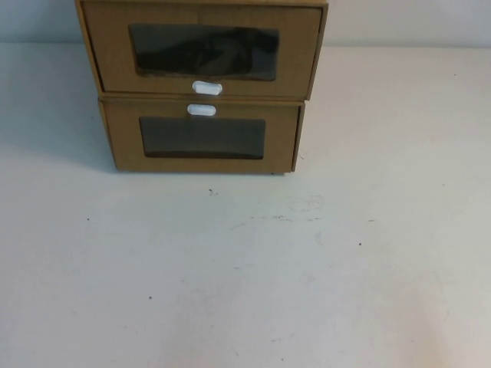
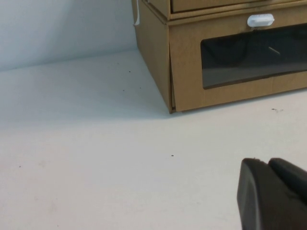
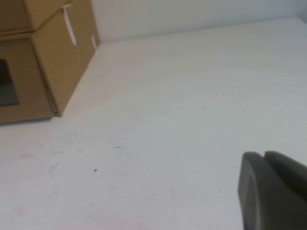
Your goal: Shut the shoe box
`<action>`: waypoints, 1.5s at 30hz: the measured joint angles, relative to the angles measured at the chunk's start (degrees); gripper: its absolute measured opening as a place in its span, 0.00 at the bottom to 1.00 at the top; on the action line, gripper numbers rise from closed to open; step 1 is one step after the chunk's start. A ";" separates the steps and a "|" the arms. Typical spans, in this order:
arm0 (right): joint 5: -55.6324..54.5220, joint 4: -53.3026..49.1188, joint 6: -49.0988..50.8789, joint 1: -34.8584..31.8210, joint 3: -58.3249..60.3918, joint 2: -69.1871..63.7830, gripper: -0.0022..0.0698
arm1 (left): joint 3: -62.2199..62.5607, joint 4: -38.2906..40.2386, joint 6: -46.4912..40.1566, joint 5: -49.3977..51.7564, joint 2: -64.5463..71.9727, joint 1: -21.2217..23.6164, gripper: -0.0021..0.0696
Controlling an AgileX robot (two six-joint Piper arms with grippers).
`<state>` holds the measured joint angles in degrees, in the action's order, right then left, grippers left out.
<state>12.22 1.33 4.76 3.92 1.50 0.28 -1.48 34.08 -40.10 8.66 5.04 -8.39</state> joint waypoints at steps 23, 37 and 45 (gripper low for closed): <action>7.51 2.33 -5.42 -1.99 0.03 0.20 0.01 | 0.00 0.00 0.00 0.00 0.00 0.00 0.03; 7.51 2.55 -5.56 -1.99 0.03 0.20 0.01 | 0.00 0.00 0.00 0.00 0.00 0.00 0.03; 7.51 2.69 -5.56 -1.99 0.03 0.20 0.01 | 0.00 -1.10 0.68 -0.98 0.00 0.00 0.03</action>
<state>19.73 4.02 -0.80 1.93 1.54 0.47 -1.48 32.98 -39.43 7.69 5.04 -8.39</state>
